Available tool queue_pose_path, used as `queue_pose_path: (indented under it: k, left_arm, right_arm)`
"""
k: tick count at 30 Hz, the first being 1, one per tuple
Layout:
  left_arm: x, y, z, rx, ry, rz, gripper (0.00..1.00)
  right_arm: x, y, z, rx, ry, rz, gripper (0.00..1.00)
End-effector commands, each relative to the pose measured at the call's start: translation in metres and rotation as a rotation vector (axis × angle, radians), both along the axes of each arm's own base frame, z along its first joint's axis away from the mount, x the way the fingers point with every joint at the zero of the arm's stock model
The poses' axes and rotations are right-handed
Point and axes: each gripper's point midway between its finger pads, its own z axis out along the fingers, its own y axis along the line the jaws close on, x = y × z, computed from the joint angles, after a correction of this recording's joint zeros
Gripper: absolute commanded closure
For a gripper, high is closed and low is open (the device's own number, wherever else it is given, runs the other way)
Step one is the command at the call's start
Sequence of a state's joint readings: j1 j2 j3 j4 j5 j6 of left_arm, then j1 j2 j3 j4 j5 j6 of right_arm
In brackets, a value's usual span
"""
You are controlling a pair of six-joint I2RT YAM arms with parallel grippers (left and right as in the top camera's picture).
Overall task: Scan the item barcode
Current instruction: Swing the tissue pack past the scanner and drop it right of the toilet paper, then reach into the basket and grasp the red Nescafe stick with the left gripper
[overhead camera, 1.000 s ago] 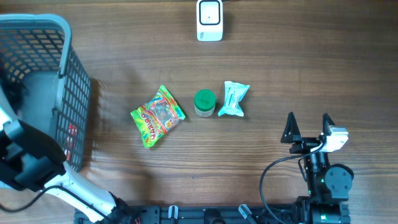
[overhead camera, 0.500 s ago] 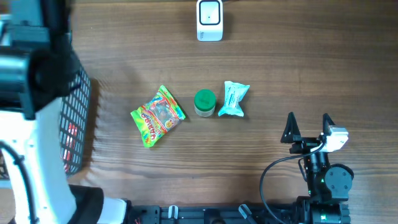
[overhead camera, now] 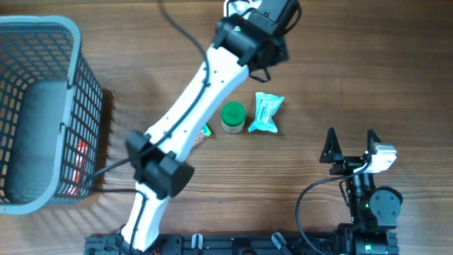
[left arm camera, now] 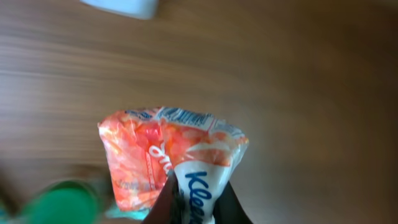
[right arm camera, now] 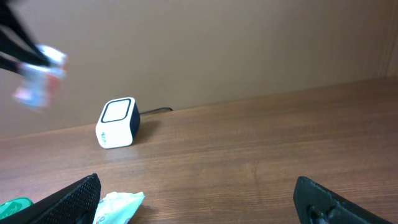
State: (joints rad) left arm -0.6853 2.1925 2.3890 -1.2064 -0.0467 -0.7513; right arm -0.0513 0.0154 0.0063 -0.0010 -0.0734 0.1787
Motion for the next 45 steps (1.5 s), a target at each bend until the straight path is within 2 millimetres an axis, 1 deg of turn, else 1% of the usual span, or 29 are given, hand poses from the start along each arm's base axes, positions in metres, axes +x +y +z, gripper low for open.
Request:
queue_pose_path:
  k: [1,5,7,8,12,14,15,17,18,19,20,21,22,24,26,27,28,29,31,32,35,36,37,38,39,40,42,43,45]
  left_arm:
    - [-0.045,-0.075,-0.024,-0.229,0.178,-0.406,0.96]
    - [-0.062,-0.096,-0.068,-0.186,0.248,-0.493,0.94]
    - [-0.074,-0.108,-0.095,-0.136,0.266,-0.552,0.89]
    - [-0.078,-0.110,-0.113,-0.078,0.269,-0.547,0.88]
    - [-0.076,-0.105,-0.153,0.145,0.203,-0.504,0.89]
    - [-0.079,-0.104,-0.164,0.208,0.185,-0.500,0.84]
    - [-0.082,-0.107,-0.165,0.212,0.184,-0.508,0.75]
    - [-0.084,-0.112,-0.164,0.206,0.173,-0.517,0.51]
    - [-0.082,-0.114,-0.162,0.198,0.162,-0.516,0.42]
    - [-0.075,-0.111,-0.158,0.203,0.143,-0.501,0.27]
    - [-0.063,-0.102,-0.152,0.224,0.112,-0.468,0.21]
    - [-0.054,-0.094,-0.144,0.238,0.089,-0.443,0.21]
    - [-0.036,-0.077,-0.121,0.247,0.041,-0.390,0.20]
    - [-0.019,-0.060,-0.091,0.240,-0.018,-0.336,0.20]
    - [0.002,-0.026,-0.028,0.196,-0.117,-0.250,0.17]
    - [0.006,-0.011,0.000,0.171,-0.153,-0.219,0.11]
    - [0.009,0.009,0.029,0.152,-0.195,-0.182,0.00]
    - [0.012,0.030,0.055,0.145,-0.236,-0.138,0.00]
    - [0.012,0.087,0.114,0.150,-0.338,-0.014,0.00]
    - [0.010,0.112,0.134,0.161,-0.375,0.042,0.00]
    - [-0.004,0.221,0.199,0.227,-0.496,0.313,0.00]
    - [-0.009,0.254,0.208,0.224,-0.500,0.412,0.00]
    - [-0.018,0.291,0.212,0.203,-0.478,0.540,0.00]
    - [-0.029,0.327,0.208,0.176,-0.435,0.685,0.00]
    - [-0.048,0.371,0.195,0.132,-0.351,0.903,0.00]
    - [-0.076,0.414,0.176,0.088,-0.242,1.157,0.00]
    - [-0.106,0.458,0.155,0.048,-0.131,1.417,0.00]
    - [-0.112,0.472,0.148,0.035,-0.098,1.459,0.00]
    - [-0.129,0.503,0.124,-0.018,0.003,1.592,0.00]
  right_arm:
    - [0.000,-0.002,0.001,0.005,-0.007,-0.013,0.00]
    - [0.000,-0.002,0.001,0.005,-0.007,-0.013,0.00]
    - [0.000,-0.002,0.001,0.005,-0.007,-0.013,0.00]
    - [0.000,-0.002,0.001,0.005,-0.007,-0.013,0.00]
    - [0.000,-0.002,0.001,0.005,-0.007,-0.013,0.00]
    - [0.000,-0.002,0.001,0.005,-0.007,-0.013,0.00]
    - [0.000,-0.002,0.001,0.005,-0.007,-0.013,0.00]
    - [0.000,-0.002,0.001,0.005,-0.007,-0.013,0.00]
    - [0.000,-0.002,0.001,0.005,-0.007,-0.013,0.00]
    - [0.000,-0.002,0.001,0.005,-0.007,-0.013,0.00]
    - [0.000,-0.002,0.001,0.005,-0.007,-0.013,0.00]
    - [0.000,-0.002,0.001,0.005,-0.007,-0.013,0.00]
    - [0.000,-0.002,0.001,0.005,-0.007,-0.013,0.00]
    - [0.000,-0.002,0.001,0.005,-0.007,-0.013,0.00]
    - [0.000,-0.002,0.001,0.005,-0.007,-0.013,0.00]
    - [0.000,-0.002,0.001,0.005,-0.007,-0.013,0.00]
    - [0.000,-0.002,0.001,0.005,-0.007,-0.013,0.00]
    - [0.000,-0.002,0.001,0.005,-0.007,-0.013,0.00]
    - [0.000,-0.002,0.001,0.005,-0.007,-0.013,0.01]
    - [0.000,-0.002,0.001,0.005,-0.007,-0.013,0.00]
    - [0.000,-0.002,0.001,0.006,-0.007,-0.013,0.00]
    - [0.000,-0.002,0.001,0.006,-0.007,-0.013,0.00]
    - [0.000,-0.002,0.001,0.005,-0.007,-0.013,0.00]
    - [0.000,-0.002,0.001,0.005,-0.007,-0.013,0.00]
    - [0.000,-0.002,0.001,0.005,-0.007,-0.013,0.00]
    - [0.000,-0.002,0.001,0.005,-0.007,-0.013,0.00]
    - [0.000,-0.002,0.001,0.005,-0.007,-0.013,0.00]
    - [0.000,-0.002,0.001,0.005,-0.007,-0.013,0.00]
    - [0.000,-0.002,0.001,0.005,-0.007,-0.013,0.00]
